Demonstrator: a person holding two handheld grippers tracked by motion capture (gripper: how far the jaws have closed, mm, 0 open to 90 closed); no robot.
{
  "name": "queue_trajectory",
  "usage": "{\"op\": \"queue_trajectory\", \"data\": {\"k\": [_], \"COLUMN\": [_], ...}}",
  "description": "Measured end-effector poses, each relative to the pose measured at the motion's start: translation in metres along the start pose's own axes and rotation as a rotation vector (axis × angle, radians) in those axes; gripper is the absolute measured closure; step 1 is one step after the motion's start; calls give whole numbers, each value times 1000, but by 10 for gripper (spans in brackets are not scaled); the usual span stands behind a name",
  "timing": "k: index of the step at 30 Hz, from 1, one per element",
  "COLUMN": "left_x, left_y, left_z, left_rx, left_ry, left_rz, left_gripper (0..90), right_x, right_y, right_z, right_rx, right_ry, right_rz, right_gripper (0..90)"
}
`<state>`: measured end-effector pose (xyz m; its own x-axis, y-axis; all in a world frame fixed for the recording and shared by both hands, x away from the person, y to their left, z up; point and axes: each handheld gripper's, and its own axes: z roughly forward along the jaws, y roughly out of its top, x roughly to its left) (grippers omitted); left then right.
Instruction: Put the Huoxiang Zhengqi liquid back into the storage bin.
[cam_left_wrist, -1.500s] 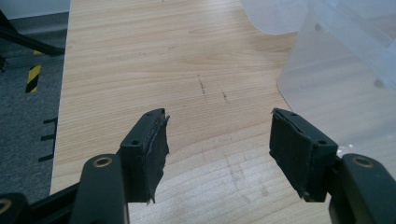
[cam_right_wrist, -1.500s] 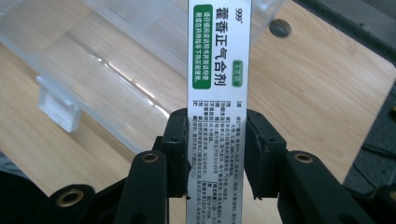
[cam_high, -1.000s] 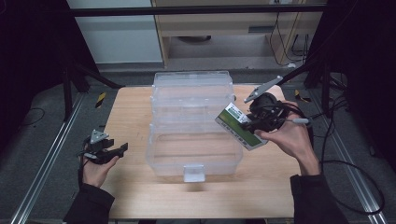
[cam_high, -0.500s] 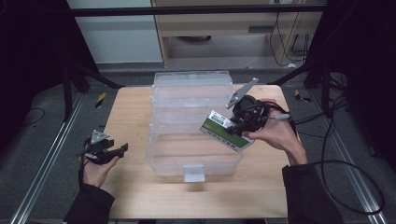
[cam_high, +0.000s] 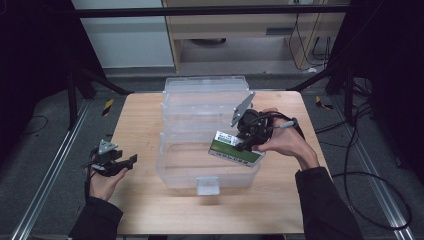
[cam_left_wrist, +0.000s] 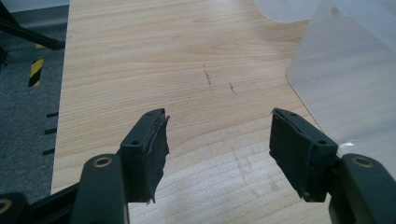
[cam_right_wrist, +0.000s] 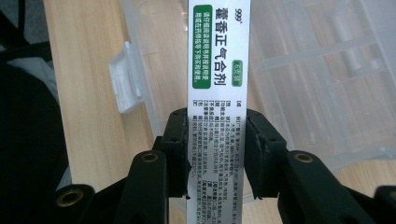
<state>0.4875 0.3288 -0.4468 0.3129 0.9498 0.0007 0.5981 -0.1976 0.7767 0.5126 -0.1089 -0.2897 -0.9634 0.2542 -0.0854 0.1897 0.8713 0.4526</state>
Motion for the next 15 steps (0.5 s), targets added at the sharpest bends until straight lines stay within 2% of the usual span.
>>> {"op": "queue_trajectory", "data": {"k": [4,9,15], "left_x": [0,0,0], "left_y": [0,-1,-2], "left_z": [1,2,3], "left_rx": [4,8,13], "left_ry": [2,2,3], "left_rz": [0,3,3], "left_gripper": [364,364,364], "right_x": [-1,-3,-3], "right_y": [1,3,5], "right_z": [7,17,30], "right_rx": [13,56,112], "right_ry": [20,48,67], "right_rz": [-39,-83,-106], "right_gripper": [646,646,645]}}
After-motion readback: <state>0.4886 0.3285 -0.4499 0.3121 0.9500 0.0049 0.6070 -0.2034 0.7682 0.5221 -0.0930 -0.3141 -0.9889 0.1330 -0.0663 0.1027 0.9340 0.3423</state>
